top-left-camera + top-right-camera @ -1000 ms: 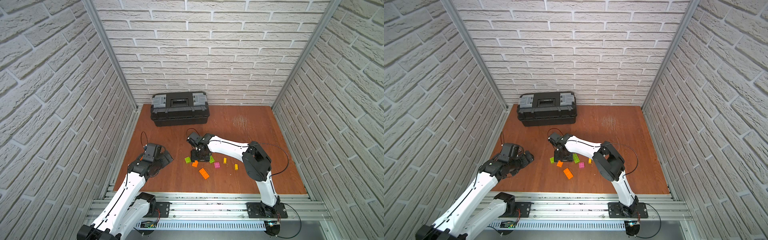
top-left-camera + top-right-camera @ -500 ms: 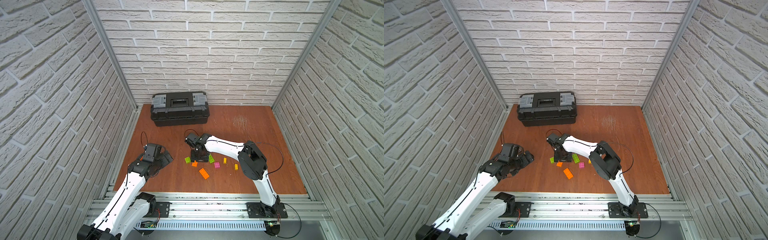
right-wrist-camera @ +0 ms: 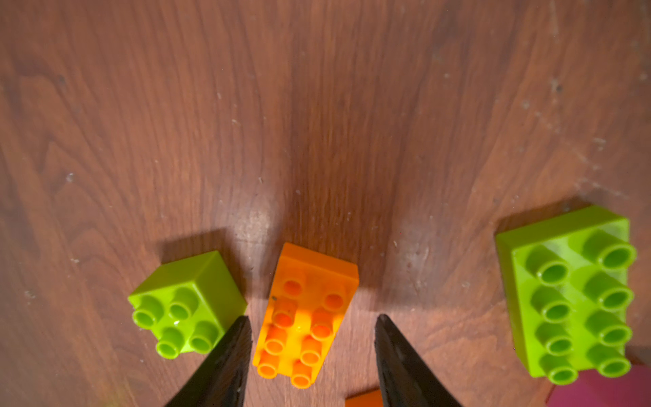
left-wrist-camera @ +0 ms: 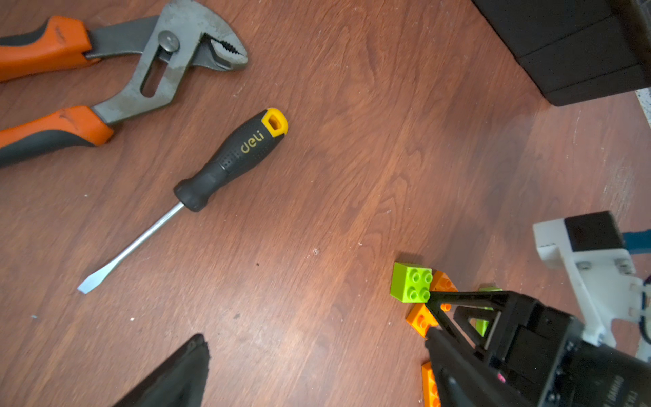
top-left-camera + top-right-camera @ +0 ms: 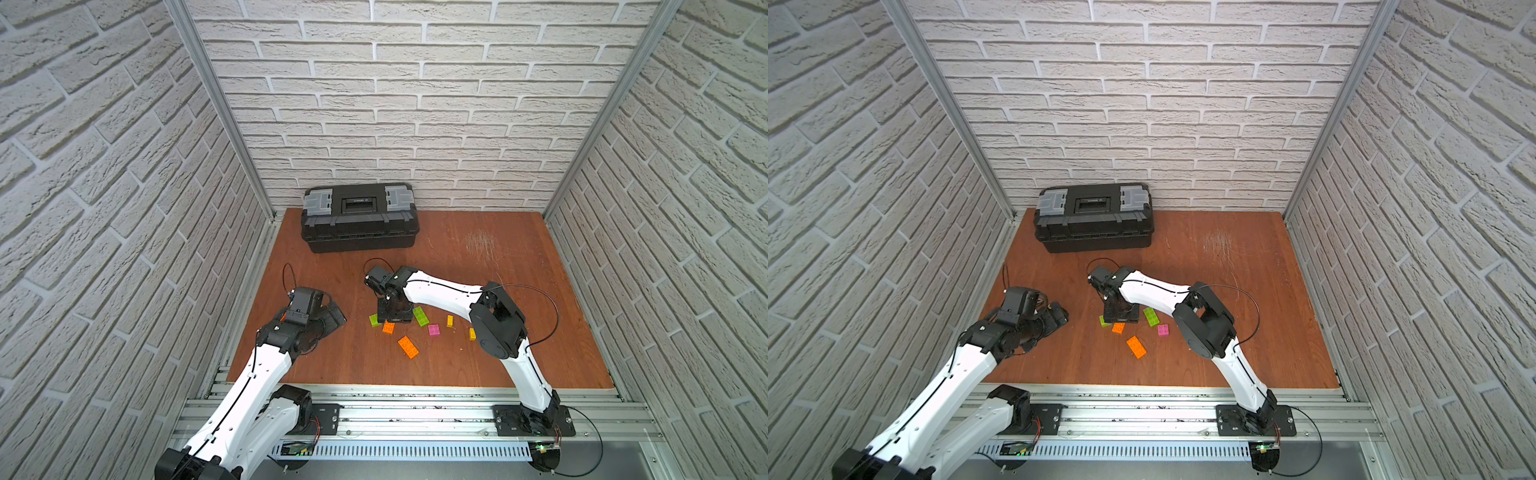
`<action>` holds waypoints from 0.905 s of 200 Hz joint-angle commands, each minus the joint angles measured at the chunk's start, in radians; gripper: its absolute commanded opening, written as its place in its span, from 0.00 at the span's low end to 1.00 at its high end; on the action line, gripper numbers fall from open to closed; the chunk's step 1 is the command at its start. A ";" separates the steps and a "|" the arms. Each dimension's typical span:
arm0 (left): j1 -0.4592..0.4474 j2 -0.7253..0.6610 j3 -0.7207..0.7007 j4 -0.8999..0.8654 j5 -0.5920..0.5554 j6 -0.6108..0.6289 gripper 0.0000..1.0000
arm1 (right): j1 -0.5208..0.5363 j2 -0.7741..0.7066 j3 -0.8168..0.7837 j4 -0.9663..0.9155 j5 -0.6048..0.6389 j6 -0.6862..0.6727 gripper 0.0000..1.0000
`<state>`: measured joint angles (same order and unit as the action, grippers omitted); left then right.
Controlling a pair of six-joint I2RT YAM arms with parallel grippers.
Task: Assemble a carrot with lego
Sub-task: Pick up the lego brick from the center of the board.
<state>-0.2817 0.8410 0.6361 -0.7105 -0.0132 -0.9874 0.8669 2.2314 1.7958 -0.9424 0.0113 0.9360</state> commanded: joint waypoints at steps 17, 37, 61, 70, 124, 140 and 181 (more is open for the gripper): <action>0.009 0.020 -0.007 0.032 0.009 0.023 0.98 | 0.007 0.015 0.021 -0.042 0.035 0.004 0.54; 0.009 0.032 -0.008 0.040 0.015 0.024 0.98 | 0.007 0.028 0.028 -0.045 0.036 0.002 0.53; 0.011 0.044 -0.008 0.048 0.019 0.023 0.98 | 0.007 0.049 0.049 -0.062 0.041 -0.005 0.52; 0.011 0.047 -0.008 0.054 0.022 0.024 0.98 | 0.008 0.055 0.055 -0.067 0.045 -0.009 0.51; 0.013 0.100 -0.013 0.068 0.065 0.020 0.98 | 0.007 0.060 0.051 -0.082 0.067 -0.023 0.50; 0.014 0.102 -0.013 0.066 0.071 0.015 0.98 | 0.007 0.056 0.053 -0.083 0.071 -0.028 0.50; 0.019 0.098 -0.013 0.072 0.071 0.014 0.98 | 0.006 0.054 0.083 -0.109 0.103 -0.055 0.49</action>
<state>-0.2737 0.9417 0.6361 -0.6647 0.0498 -0.9798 0.8677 2.2784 1.8431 -1.0077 0.0731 0.9051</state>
